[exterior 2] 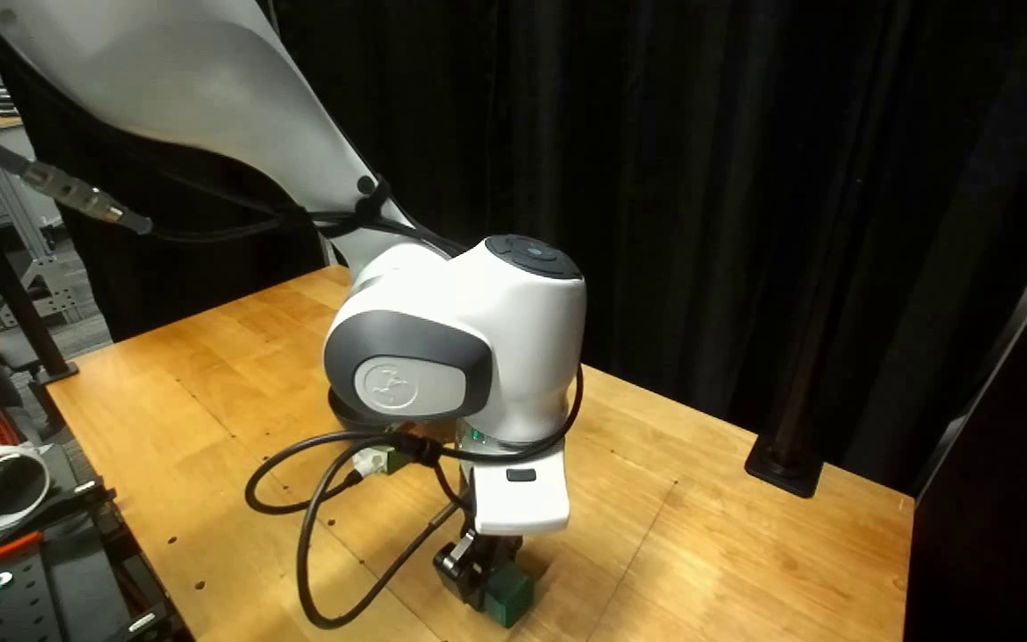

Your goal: Put the object on the table into the bowl.

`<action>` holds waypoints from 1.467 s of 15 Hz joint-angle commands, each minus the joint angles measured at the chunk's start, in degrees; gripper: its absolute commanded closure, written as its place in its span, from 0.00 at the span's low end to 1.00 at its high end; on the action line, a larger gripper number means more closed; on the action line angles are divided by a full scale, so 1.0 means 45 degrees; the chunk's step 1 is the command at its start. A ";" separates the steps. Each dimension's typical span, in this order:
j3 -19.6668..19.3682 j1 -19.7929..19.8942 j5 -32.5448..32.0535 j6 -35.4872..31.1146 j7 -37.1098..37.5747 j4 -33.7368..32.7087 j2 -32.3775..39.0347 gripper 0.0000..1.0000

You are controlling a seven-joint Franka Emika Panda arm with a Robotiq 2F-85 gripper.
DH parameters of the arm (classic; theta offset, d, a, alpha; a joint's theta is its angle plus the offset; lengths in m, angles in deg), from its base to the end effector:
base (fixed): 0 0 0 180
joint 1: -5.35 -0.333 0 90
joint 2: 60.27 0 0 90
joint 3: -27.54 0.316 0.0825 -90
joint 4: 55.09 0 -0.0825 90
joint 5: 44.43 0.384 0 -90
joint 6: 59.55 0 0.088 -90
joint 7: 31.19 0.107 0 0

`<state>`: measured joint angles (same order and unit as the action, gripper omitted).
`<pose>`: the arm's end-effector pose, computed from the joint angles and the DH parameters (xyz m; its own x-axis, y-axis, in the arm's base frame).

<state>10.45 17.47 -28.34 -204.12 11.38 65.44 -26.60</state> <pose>0.4837 -0.2805 0.1347 0.1099 -0.9916 -0.0682 -0.9874 -0.1168 0.1067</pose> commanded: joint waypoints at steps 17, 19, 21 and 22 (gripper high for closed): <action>0.3710 -0.2411 0.1477 0.0091 -0.4441 0.3115 -0.4953 0.60; 0.3827 -0.2591 0.1444 -0.0053 -0.4524 0.3056 -0.4862 0.28; 0.3868 -0.2510 0.1795 0.0273 -0.4810 0.3093 -0.5042 0.16; 0.3850 -0.2357 0.2023 0.0748 -0.5052 0.3233 -0.5380 0.06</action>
<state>27.64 5.57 -22.01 -203.11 -7.53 79.13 -48.21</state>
